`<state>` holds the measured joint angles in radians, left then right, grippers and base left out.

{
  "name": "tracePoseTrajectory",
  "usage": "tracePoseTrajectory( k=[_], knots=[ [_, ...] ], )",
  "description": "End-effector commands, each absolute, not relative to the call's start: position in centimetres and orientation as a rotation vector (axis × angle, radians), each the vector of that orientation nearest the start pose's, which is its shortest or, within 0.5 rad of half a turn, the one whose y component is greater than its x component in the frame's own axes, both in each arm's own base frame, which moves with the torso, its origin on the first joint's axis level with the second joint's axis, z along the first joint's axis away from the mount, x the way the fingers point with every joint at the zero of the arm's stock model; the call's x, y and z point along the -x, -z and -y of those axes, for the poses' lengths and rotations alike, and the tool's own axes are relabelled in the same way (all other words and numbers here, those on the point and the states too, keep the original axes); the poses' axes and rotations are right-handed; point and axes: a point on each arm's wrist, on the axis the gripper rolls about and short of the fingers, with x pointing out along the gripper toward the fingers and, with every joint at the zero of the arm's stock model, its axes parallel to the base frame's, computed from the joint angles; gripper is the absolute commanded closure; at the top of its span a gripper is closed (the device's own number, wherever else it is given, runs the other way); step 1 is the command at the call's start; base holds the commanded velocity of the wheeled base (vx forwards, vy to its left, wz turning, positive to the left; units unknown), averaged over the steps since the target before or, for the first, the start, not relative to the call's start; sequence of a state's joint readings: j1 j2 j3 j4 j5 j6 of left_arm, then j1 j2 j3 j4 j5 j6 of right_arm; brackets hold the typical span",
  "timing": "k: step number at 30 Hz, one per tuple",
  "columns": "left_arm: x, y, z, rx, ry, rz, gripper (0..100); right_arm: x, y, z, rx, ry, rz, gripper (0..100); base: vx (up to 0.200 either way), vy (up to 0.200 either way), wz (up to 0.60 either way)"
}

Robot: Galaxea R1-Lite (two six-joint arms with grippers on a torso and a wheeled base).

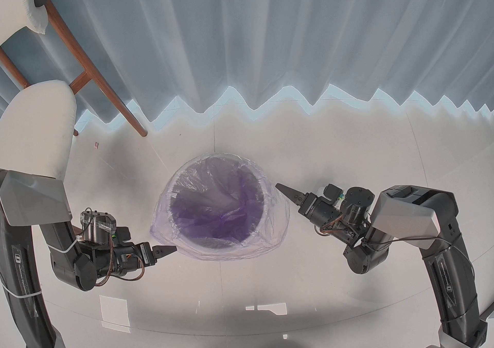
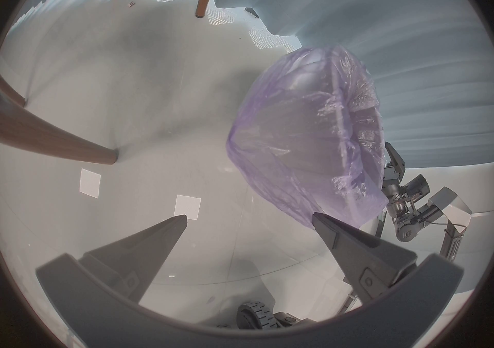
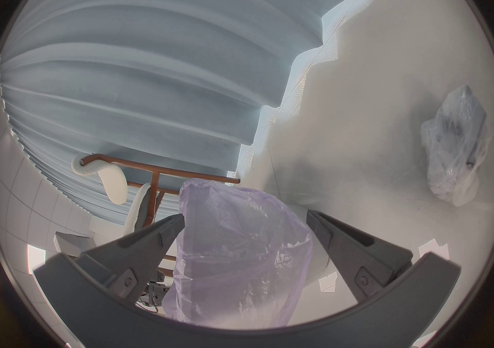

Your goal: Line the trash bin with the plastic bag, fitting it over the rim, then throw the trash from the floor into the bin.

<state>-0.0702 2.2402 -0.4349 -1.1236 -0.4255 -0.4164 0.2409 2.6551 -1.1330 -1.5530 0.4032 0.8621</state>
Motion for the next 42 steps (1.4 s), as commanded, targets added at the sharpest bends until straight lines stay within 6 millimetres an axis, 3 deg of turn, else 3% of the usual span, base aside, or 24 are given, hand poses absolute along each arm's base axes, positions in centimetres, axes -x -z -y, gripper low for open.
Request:
tracePoseTrajectory(
  k=[1,25,42],
  knots=[
    [-29.8,2.4,3.4,0.521,0.329,-0.79,0,-43.5,2.8,-11.6,-0.828,-0.62,-0.241,0,0.0,0.0,0.0],
    [-30.8,0.7,4.0,0.61,0.327,-0.738,0,-43.7,3.5,-11.6,-0.814,-0.618,-0.238,0,0.0,0.0,0.0],
    [-31.3,1.4,4.0,0.616,0.319,-0.747,0,-43.8,3.9,-11.6,-0.81,-0.617,-0.24,0,0.0,0.0,0.0]
  ],
)
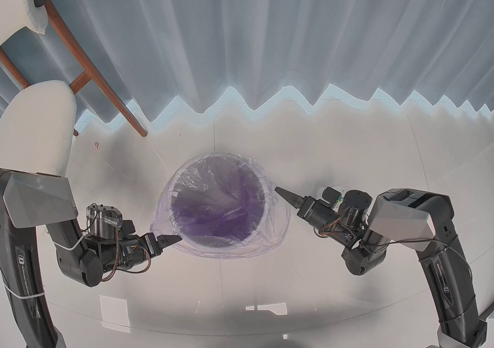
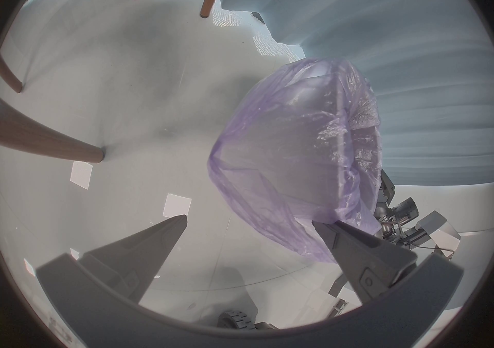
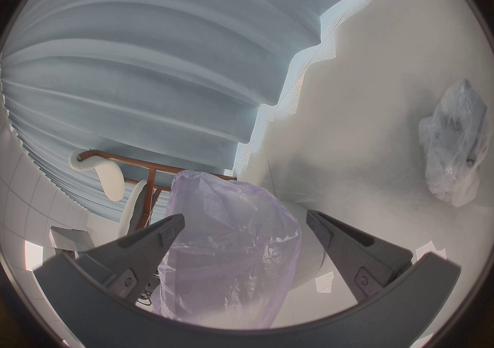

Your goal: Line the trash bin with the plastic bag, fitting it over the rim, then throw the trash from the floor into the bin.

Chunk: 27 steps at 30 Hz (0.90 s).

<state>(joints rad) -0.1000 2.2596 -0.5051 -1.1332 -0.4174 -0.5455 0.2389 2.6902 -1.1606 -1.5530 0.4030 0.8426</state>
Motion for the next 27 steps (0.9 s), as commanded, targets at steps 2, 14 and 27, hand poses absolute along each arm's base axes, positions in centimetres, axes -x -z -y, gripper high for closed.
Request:
tracePoseTrajectory(
  k=[2,14,27],
  knots=[
    [-31.2,1.4,4.1,0.616,0.319,-0.751,0,-43.8,4.0,-11.7,-0.805,-0.619,-0.24,0,0.0,0.0,0.0],
    [-31.6,1.7,4.5,0.595,0.282,-0.737,100,-43.9,4.1,-11.7,-0.799,-0.619,-0.238,0,0.0,0.0,0.0],
    [-31.7,2.8,5.5,0.558,0.245,-0.752,100,-44.0,4.3,-11.6,-0.799,-0.617,-0.239,0,0.0,0.0,0.0]
  ],
)
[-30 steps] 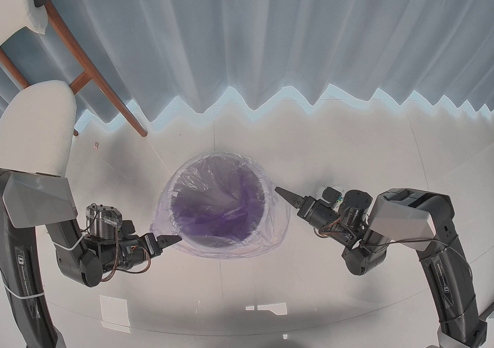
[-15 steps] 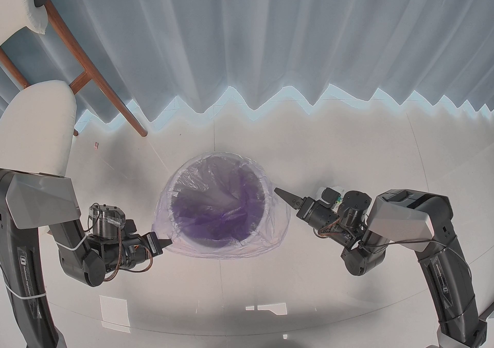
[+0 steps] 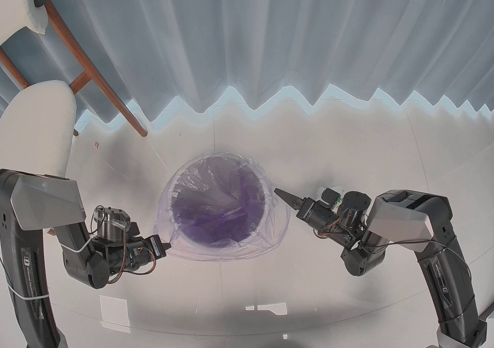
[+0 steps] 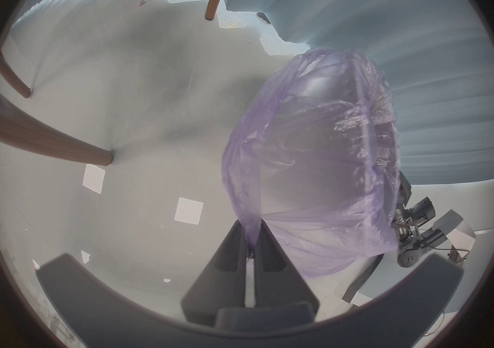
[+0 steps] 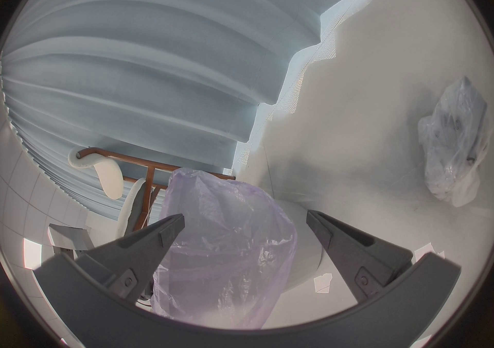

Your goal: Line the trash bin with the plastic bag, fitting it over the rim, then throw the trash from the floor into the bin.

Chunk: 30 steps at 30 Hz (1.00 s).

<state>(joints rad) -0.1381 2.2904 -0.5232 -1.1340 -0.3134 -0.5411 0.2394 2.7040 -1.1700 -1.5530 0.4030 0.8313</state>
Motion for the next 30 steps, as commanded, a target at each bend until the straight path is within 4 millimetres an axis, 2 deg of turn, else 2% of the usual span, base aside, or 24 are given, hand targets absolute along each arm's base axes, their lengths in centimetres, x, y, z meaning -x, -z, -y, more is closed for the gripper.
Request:
tracePoseTrajectory(
  k=[1,9,16,28,29,30],
  knots=[
    [-31.8,2.9,5.6,0.553,0.238,-0.747,100,-44.0,4.3,-11.7,-0.799,-0.618,-0.236,0,0.0,0.0,0.0],
    [-32.2,5.3,6.9,0.501,0.168,-0.763,100,-44.2,4.9,-11.7,-0.779,-0.616,-0.229,0,0.0,0.0,0.0],
    [-32.4,7.1,7.2,0.488,0.161,-0.73,100,-44.3,5.0,-11.7,-0.776,-0.616,-0.23,0,0.0,0.0,0.0],
    [-32.0,6.7,7.2,0.49,0.176,-0.707,100,-44.3,4.9,-11.3,-0.778,-0.607,-0.23,0,0.0,0.0,0.0],
    [-32.0,6.7,7.2,0.49,0.176,-0.707,0,-44.3,4.9,-11.3,-0.779,-0.605,-0.231,0,0.0,0.0,0.0],
    [-31.8,6.0,7.2,0.49,0.181,-0.697,0,-44.2,5.0,-11.3,-0.78,-0.604,-0.233,0,0.0,0.0,0.0]
  ],
)
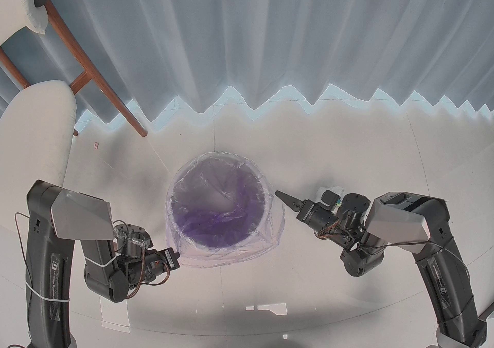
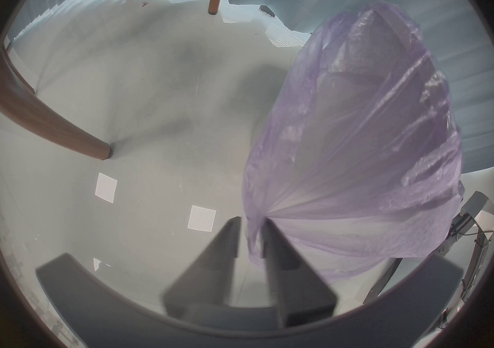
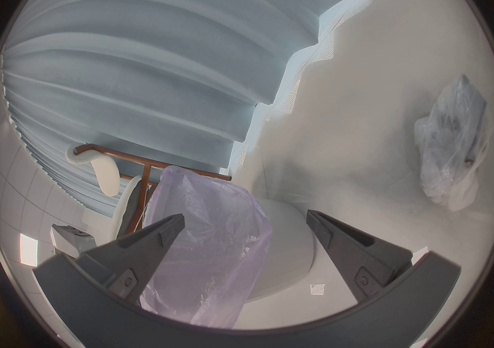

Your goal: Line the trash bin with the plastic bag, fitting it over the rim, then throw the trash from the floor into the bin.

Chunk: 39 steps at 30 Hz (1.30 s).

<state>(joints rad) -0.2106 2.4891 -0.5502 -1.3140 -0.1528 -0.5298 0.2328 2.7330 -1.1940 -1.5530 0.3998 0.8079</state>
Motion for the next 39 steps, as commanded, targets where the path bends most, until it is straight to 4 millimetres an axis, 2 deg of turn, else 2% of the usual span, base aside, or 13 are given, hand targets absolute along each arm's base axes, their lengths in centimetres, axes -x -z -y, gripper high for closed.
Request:
tracePoseTrajectory(
  k=[1,6,7,14,19,23,27,30,33,37,39],
  knots=[
    [-31.8,5.5,7.2,0.491,0.185,-0.683,0,-44.2,5.0,-11.3,-0.78,-0.605,-0.232,0,0.0,0.0,0.0],
    [-31.5,3.9,7.3,0.493,0.203,-0.646,0,-44.2,5.0,-11.2,-0.779,-0.603,-0.236,0,0.0,0.0,0.0],
    [-31.3,2.5,7.2,0.497,0.213,-0.607,0,-44.0,5.1,-11.2,-0.78,-0.6,-0.244,0,0.0,0.0,0.0],
    [-29.4,-1.3,6.9,0.499,0.24,-0.541,0,-43.5,5.4,-11.1,-0.783,-0.585,-0.278,0,0.0,0.0,0.0],
    [-27.3,-5.9,6.7,0.505,0.287,-0.427,0,-43.0,5.9,-11.1,-0.787,-0.567,-0.333,0,0.0,0.0,0.0],
    [-25.8,-8.6,6.8,0.506,0.326,-0.361,0,-42.7,5.9,-11.0,-0.788,-0.563,-0.347,0,0.0,0.0,0.0],
    [-24.2,-9.7,7.1,0.5,0.344,-0.392,0,-42.4,6.2,-11.3,-0.788,-0.565,-0.36,0,0.0,0.0,0.0],
    [-24.0,-9.9,7.1,0.499,0.343,-0.401,0,-42.3,6.1,-11.2,-0.788,-0.564,-0.363,0,0.0,0.0,0.0],
    [-23.9,-10.9,6.9,0.503,0.351,-0.357,0,-41.8,6.2,-11.3,-0.789,-0.559,-0.39,0,0.0,0.0,0.0],
    [-23.5,-13.8,6.7,0.514,0.379,-0.242,0,-41.2,6.5,-12.5,-0.786,-0.566,-0.448,0,0.0,0.0,0.0],
    [-23.0,-16.2,6.5,0.519,0.401,-0.159,0,-41.0,6.6,-12.8,-0.787,-0.569,-0.459,0,0.0,0.0,0.0]
  ],
)
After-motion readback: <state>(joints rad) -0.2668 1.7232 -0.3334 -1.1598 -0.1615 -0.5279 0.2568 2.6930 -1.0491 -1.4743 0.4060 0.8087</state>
